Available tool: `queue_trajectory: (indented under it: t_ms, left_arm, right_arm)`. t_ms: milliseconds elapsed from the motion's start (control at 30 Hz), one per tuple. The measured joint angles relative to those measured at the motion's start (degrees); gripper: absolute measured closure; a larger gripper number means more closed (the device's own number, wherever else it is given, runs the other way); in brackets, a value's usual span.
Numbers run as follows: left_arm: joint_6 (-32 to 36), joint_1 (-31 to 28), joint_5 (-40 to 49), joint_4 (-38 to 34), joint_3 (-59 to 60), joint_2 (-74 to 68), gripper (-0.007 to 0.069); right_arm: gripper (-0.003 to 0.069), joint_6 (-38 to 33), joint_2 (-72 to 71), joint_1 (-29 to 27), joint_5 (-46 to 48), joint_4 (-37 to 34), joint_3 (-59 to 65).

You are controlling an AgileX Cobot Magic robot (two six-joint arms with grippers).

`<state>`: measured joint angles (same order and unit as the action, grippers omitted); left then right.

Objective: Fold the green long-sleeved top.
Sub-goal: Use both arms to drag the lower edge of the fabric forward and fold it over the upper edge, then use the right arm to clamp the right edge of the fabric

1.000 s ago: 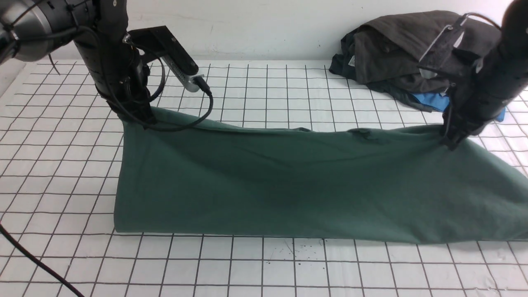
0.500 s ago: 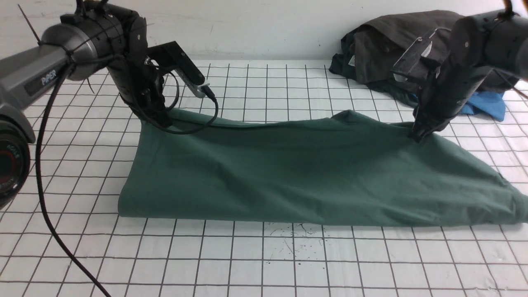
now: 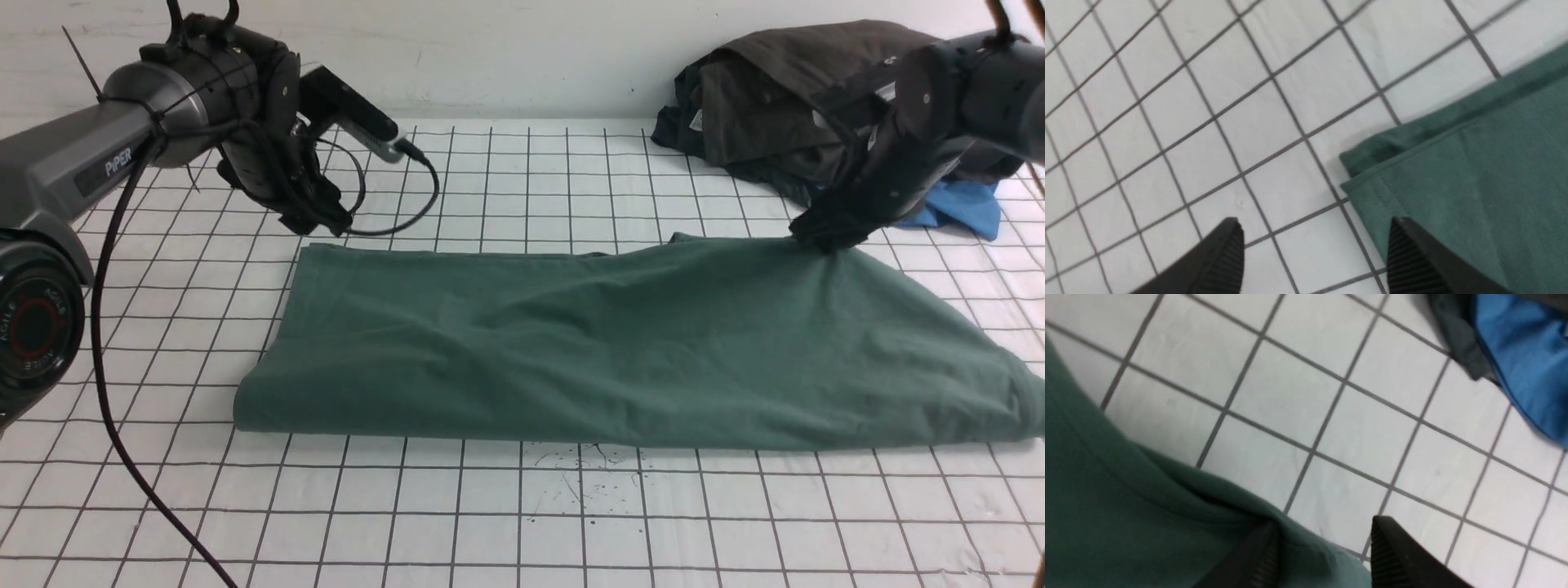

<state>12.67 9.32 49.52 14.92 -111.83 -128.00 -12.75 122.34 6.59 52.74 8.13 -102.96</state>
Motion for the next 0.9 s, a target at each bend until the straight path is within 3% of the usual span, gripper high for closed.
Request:
queue_trajectory:
  t_ms: [33,100,200,333,467,500,567,900]
  left_arm:
    - [-4.88,-0.04,2.47,1.11,-1.68,0.23,0.0128]
    - [-8.12,-0.04,5.45,1.42,-3.43,0.90,0.0099]
    - [-10.11,-0.04,11.11,0.30,-5.77,3.08,0.0102]
    - [-7.74,0.60,18.97,-6.00,-6.39,5.82,0.0223]
    - [-3.39,1.33,21.01,-13.06,-6.17,6.15,0.0411]
    - [-1.59,1.53,21.06,-16.43,-5.19,6.28,0.0509]
    - [0.53,1.86,21.06,-19.56,-2.81,6.66,0.0589]
    - [1.78,1.91,19.42,-19.67,13.79,7.37,0.0632]
  right_arm:
    - [0.0332,2.75,-1.58,0.00,0.88,0.25,-0.28]
    - [0.0332,3.53,-3.33,0.00,1.80,-0.51,-0.38]
    - [0.0369,2.98,-6.12,0.06,3.81,-4.19,-0.66]
    - [0.0480,1.80,-8.91,0.06,8.59,-9.81,-0.66]
    - [0.0571,1.47,-11.21,-0.45,13.96,-10.97,-0.18]
    - [0.0609,1.29,-13.23,-1.34,15.50,-11.26,1.21]
    - [0.0647,1.11,-16.69,-3.29,16.06,-11.26,4.57]
    - [0.0673,1.10,-27.14,-16.14,6.76,-10.97,26.62]
